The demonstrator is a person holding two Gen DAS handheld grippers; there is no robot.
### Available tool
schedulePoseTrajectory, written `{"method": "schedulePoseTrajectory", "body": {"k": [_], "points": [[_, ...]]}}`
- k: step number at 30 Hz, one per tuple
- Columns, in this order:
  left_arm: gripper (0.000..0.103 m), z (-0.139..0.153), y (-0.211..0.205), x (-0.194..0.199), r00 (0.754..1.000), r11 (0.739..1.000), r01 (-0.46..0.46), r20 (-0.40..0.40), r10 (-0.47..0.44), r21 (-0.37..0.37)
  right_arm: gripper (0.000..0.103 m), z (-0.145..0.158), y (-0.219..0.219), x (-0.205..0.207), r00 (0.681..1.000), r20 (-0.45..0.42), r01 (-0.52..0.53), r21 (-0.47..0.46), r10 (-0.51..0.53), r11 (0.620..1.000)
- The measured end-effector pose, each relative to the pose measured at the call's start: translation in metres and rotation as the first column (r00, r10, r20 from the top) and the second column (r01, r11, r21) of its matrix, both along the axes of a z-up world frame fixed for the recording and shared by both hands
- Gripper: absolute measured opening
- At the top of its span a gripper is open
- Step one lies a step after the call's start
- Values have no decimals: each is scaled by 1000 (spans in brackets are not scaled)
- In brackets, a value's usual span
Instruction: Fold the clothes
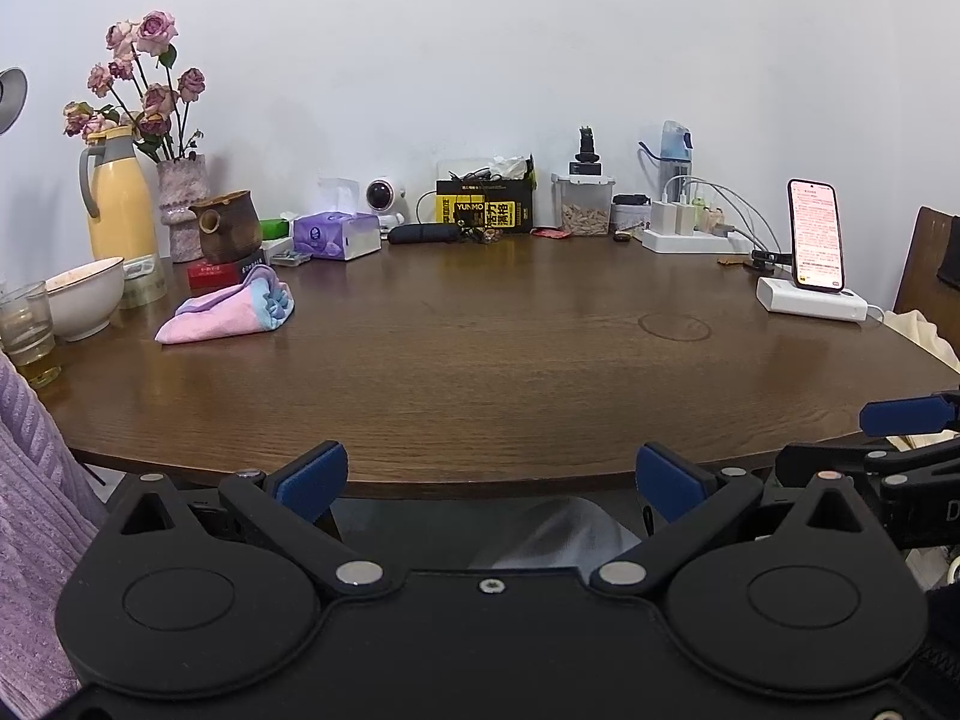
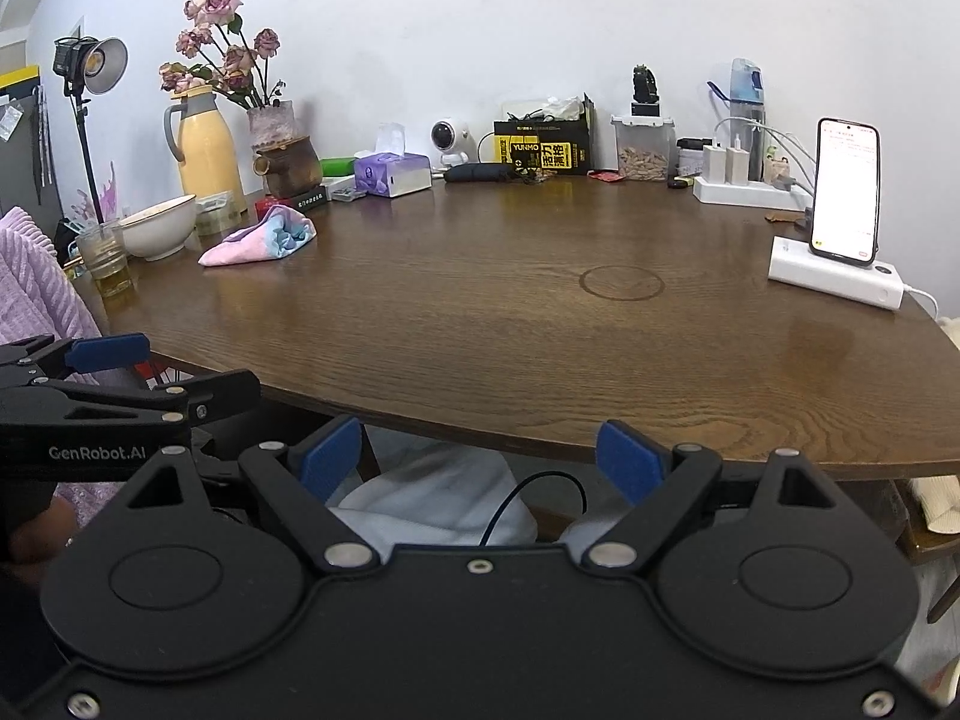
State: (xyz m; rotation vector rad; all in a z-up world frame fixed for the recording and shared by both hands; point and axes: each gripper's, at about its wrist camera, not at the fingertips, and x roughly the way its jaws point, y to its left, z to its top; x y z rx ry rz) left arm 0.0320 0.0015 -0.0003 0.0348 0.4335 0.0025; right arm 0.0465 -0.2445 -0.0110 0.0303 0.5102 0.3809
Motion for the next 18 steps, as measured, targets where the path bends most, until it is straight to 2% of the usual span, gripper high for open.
{"method": "schedulePoseTrajectory", "body": {"k": [18], "points": [[103,0,1,-2,1000,1000,-6,-2,6,-8,90,0,2,1,1000,2,-9,1,9,1000]]}}
